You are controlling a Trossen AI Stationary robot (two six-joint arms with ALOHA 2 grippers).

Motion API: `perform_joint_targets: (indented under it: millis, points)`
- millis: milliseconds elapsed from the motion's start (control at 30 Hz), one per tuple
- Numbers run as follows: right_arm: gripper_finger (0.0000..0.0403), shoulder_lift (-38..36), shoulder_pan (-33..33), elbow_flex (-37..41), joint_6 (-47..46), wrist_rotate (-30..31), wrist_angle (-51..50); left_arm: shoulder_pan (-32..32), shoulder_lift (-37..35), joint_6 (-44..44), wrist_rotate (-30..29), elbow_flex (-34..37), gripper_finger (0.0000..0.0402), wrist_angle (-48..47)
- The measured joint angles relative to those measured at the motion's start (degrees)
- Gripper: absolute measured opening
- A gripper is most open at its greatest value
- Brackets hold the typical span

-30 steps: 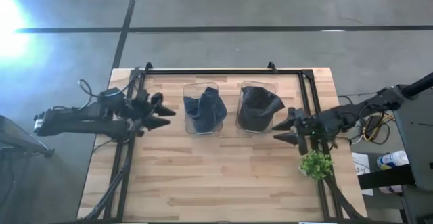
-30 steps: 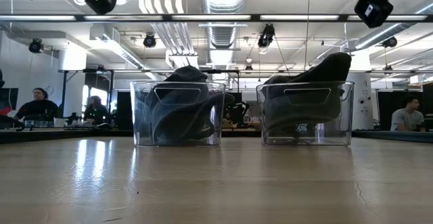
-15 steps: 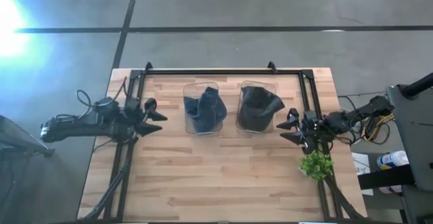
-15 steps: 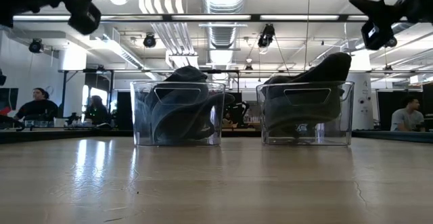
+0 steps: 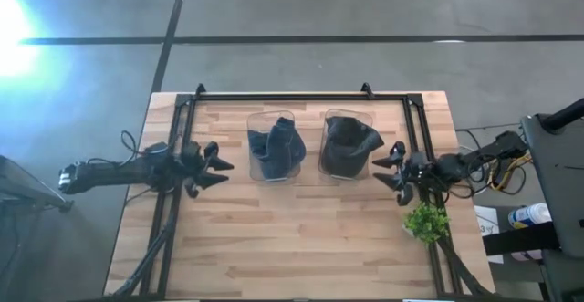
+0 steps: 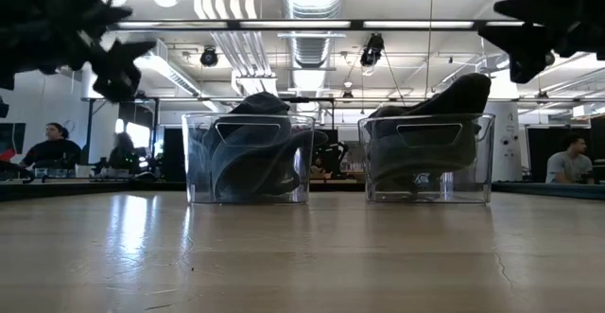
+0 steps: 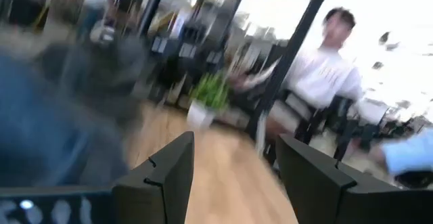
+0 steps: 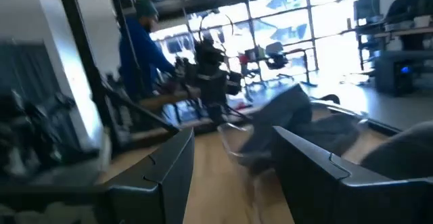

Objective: Pick & Place hat
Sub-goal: Return to Home Position

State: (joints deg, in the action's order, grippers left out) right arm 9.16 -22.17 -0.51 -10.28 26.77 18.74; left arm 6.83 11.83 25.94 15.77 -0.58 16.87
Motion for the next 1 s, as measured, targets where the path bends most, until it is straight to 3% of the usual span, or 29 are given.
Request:
perform_joint_targets:
  millis: [233, 567, 1000]
  points:
    - [0.0189, 1.2, 0.0, 0.0, 4.5, 0.2, -2.4, 0.0, 0.2, 0.0, -0.1, 0.1, 0.0202, -13.5]
    - [0.0189, -0.2, 0.8, 0.0, 4.5, 0.1, -3.2, -0.1, -5.3, 0.0, -0.9, 0.1, 0.0202, -13.8]
    - [0.0189, -9.2, 17.5, 0.0, 4.5, 0.4, -3.2, 0.7, -11.4, 0.0, -0.8, 0.1, 0.0202, -13.8]
